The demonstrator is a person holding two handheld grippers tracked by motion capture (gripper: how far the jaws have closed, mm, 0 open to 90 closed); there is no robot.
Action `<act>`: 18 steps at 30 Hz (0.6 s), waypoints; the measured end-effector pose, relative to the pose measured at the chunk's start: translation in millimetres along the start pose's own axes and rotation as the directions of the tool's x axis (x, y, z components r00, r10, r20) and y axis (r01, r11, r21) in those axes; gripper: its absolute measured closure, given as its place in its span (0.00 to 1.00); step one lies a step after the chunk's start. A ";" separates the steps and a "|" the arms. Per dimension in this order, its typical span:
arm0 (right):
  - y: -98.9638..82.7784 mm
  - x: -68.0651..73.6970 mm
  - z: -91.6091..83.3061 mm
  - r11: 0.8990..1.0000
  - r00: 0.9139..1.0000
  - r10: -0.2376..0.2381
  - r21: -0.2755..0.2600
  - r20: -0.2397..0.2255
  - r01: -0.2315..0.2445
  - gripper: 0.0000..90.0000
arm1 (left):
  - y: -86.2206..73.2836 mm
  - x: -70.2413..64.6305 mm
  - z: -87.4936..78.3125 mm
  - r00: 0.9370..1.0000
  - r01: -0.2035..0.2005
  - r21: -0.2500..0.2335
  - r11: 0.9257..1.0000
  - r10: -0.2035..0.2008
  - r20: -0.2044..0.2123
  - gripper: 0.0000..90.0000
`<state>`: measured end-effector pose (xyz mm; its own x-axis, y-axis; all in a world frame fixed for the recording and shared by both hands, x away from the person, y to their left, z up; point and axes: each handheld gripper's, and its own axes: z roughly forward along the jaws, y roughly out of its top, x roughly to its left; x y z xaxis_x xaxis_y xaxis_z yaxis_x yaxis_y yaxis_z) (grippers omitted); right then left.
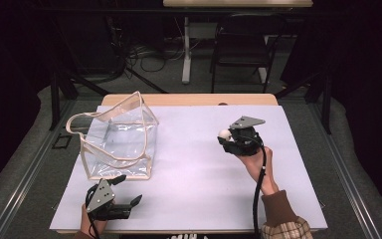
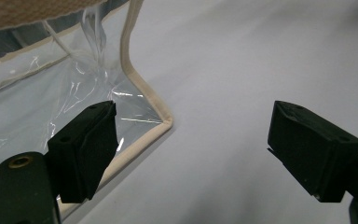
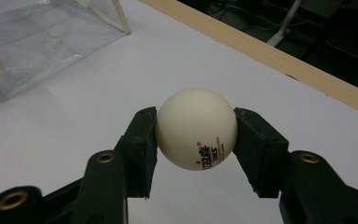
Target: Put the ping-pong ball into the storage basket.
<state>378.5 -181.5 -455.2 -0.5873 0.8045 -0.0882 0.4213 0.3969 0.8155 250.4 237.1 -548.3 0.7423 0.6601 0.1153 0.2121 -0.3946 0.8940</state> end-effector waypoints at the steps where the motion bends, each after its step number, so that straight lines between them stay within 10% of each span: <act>1: 0.0 0.0 0.0 1.000 1.000 0.000 0.000 0.000 0.000 0.56 | 0.0 0.0 0.0 1.000 0.000 0.000 1.000 0.000 0.000 0.18; 18: 10.4 8.4 6.4 1.000 0.999 -0.025 -0.003 -0.021 0.025 0.56 | 0.0 0.0 -0.1 1.000 0.000 0.000 1.000 0.000 0.001 0.18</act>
<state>382.4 -167.8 -451.1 -0.6116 0.7853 -0.0966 0.4047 0.4154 0.8147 250.3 237.2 -548.2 0.7432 0.6591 0.1148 0.2120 -0.3948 0.8940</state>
